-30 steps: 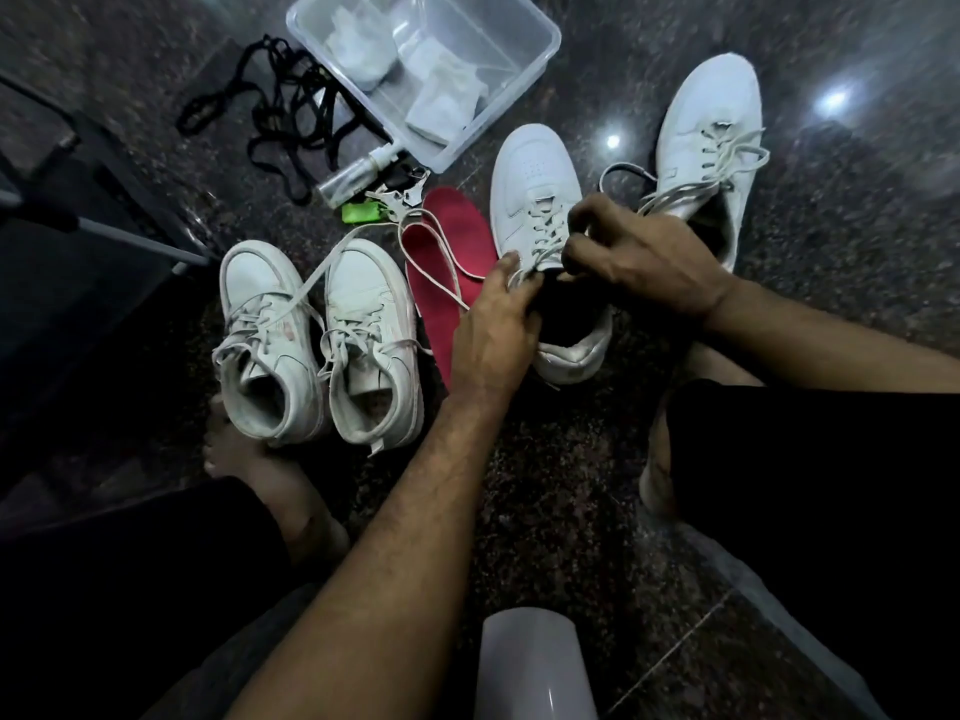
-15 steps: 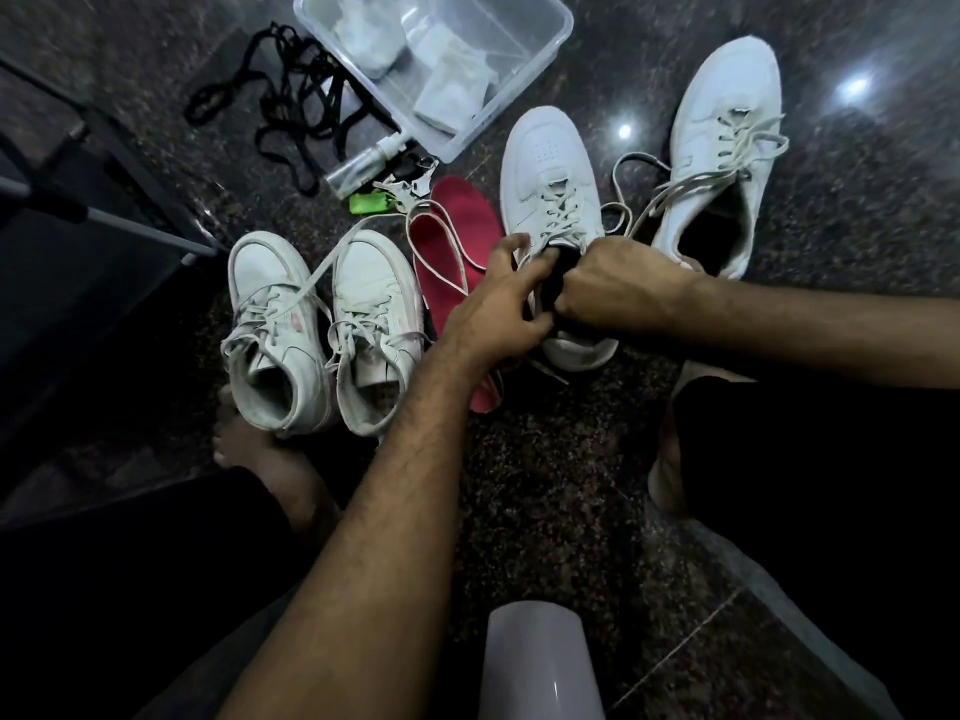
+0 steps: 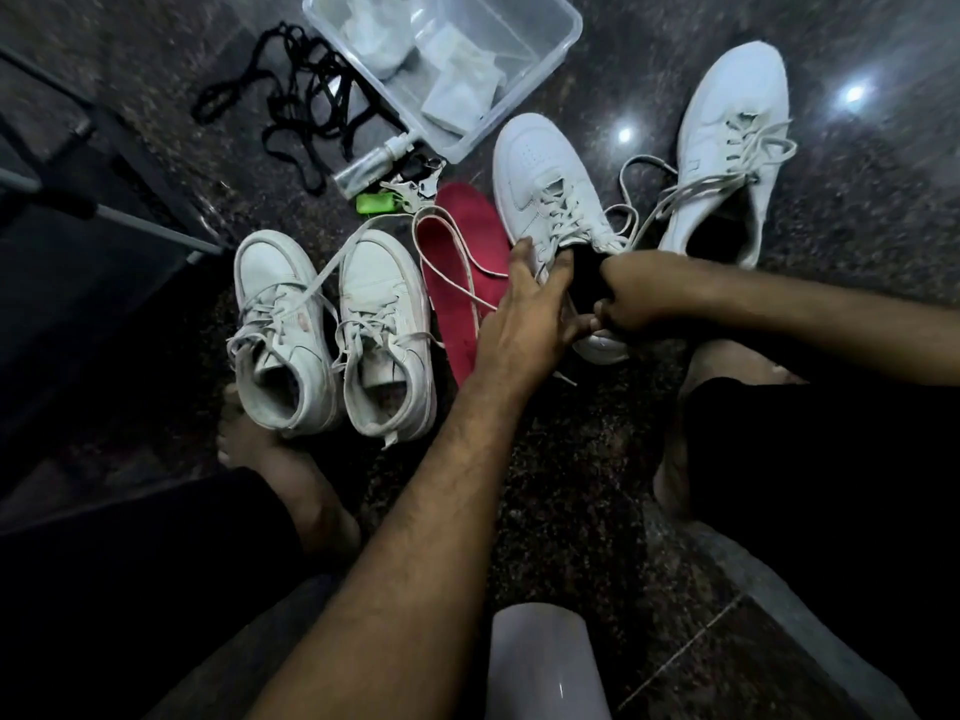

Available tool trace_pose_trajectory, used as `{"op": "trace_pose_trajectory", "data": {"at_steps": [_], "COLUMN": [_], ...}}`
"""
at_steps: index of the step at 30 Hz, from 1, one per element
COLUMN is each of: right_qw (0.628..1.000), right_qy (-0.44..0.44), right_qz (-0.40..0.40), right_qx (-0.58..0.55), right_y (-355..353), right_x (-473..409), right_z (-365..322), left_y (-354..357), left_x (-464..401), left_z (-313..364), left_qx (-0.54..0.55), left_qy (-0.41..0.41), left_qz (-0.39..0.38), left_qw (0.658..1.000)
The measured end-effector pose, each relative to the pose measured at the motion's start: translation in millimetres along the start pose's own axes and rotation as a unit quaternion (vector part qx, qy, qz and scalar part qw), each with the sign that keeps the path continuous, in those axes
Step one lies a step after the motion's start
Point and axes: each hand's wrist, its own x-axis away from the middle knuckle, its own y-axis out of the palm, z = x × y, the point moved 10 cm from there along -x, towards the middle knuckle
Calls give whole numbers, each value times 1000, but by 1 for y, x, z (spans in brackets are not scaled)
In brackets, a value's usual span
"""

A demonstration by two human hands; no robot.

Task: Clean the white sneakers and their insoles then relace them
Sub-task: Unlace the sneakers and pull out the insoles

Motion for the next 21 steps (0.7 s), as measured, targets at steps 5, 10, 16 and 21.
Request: {"op": "trace_pose_trajectory", "data": {"at_steps": [5, 10, 16, 21], "right_qw": [991, 972, 964, 967], "right_qy": [37, 4, 14, 59], "right_qz": [113, 199, 209, 203], "right_qx": [-57, 121, 160, 139], "right_y": [-9, -28, -25, -24], "right_x": [4, 7, 3, -9], "right_z": [22, 2, 3, 13], "left_y": [-1, 4, 6, 4], "left_x": [6, 3, 1, -2], "left_z": [-4, 3, 6, 9], "left_qx": [-23, -23, -42, -40], "left_qy": [-38, -29, -38, -32], "left_qz": [33, 28, 18, 17], "left_qw": [998, 999, 998, 999]}}
